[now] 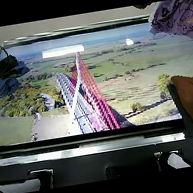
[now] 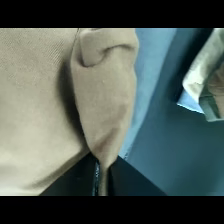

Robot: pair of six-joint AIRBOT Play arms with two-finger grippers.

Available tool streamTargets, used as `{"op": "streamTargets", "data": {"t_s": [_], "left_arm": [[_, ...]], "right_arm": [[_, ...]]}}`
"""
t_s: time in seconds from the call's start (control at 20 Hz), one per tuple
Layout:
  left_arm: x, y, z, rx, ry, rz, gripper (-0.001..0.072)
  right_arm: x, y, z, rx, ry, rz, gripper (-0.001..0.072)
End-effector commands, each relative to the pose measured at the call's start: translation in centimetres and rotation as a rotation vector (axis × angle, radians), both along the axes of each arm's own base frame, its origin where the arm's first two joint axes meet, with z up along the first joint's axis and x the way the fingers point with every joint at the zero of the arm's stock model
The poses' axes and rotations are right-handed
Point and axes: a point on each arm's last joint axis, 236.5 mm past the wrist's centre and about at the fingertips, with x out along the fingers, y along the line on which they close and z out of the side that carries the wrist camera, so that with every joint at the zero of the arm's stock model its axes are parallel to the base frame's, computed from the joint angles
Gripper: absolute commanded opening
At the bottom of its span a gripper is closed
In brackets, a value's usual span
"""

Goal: Fold the clothes and pants, and hang the long-sleeved shirts on hangers.

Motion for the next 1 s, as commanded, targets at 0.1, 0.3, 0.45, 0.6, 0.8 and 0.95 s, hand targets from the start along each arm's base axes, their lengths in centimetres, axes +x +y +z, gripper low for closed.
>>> {"op": "streamTargets", "data": {"t_s": [0.1,0.3,0.45,0.6,0.8,0.95], "left_arm": [[0.0,0.0,0.0,0.0,0.0,0.001,0.0021],[0.0,0.1,0.0,0.0,-0.001,0.001,0.002],[0.0,0.1,0.0,0.0,-0.001,0.001,0.002],[0.0,0.1,0.0,0.0,-0.001,0.001,0.002],[0.0,0.1,0.0,0.0,-0.001,0.001,0.002],[0.0,0.0,0.0,0.002,-0.001,-0.005,0.002]], "right_arm": [[-2.6,0.9,-1.6,0.03,0.103,-0.001,0.0033],[-3.2,-0.1,-1.4,-0.014,0.133,0.014,0.0032],[-3.1,-0.7,-1.3,-0.029,0.139,0.051,0.0032],[-3.5,-1.4,-1.0,-0.053,0.158,0.064,0.0033],[-3.3,-1.7,-0.5,-0.065,0.16,0.074,0.0621],[1.8,-3.8,2.6,-0.142,-0.039,0.116,0.0485]]}}
